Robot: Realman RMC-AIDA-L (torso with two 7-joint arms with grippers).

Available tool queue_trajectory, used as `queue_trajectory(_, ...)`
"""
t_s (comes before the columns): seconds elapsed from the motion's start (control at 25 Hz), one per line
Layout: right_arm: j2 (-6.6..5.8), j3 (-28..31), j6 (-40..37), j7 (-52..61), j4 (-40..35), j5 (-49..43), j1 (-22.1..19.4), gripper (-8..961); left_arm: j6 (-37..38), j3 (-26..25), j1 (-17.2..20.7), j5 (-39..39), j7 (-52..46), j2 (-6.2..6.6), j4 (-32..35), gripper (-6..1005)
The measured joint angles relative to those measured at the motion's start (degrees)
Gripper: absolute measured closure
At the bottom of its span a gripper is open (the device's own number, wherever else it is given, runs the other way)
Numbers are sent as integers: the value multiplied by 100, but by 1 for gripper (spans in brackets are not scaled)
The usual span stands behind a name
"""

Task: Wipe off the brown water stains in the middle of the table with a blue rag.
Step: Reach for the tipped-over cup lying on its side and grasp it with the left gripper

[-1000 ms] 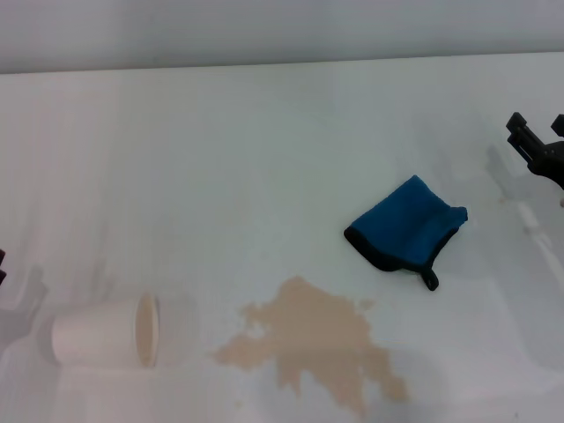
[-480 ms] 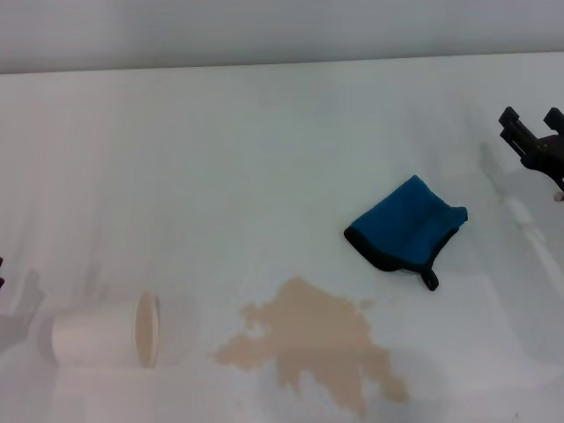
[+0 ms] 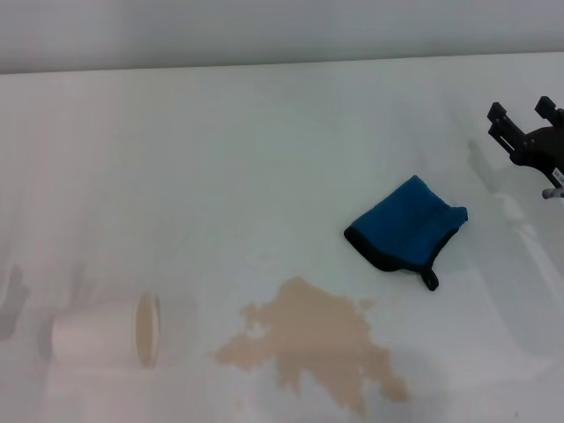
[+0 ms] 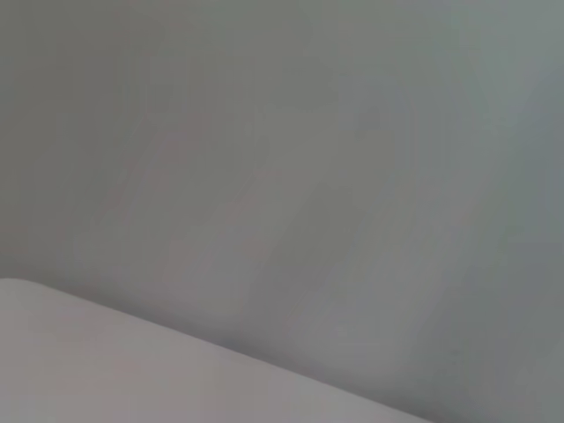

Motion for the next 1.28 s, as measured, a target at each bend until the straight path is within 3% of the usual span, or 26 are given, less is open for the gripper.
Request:
queue_trajectory(0.76, 0, 13, 18, 51, -5, -2, 78, 144, 11, -1, -67, -135, -49, 25, -9, 112)
queue_trajectory(0.84, 0, 5, 26, 57, -6, -3, 97, 144, 162, 34, -350, -82, -412, 97, -141, 112)
queue_trajectory(1.2, 0, 0, 146, 59, 41, -3, 169, 144, 878, 54, -986, 102, -1646, 111, -1221, 112)
queue_trajectory(1.28, 0, 0, 165, 60, 42, -3, 167, 144, 1194, 127, -1191, 267, -1851, 223, -1514, 112)
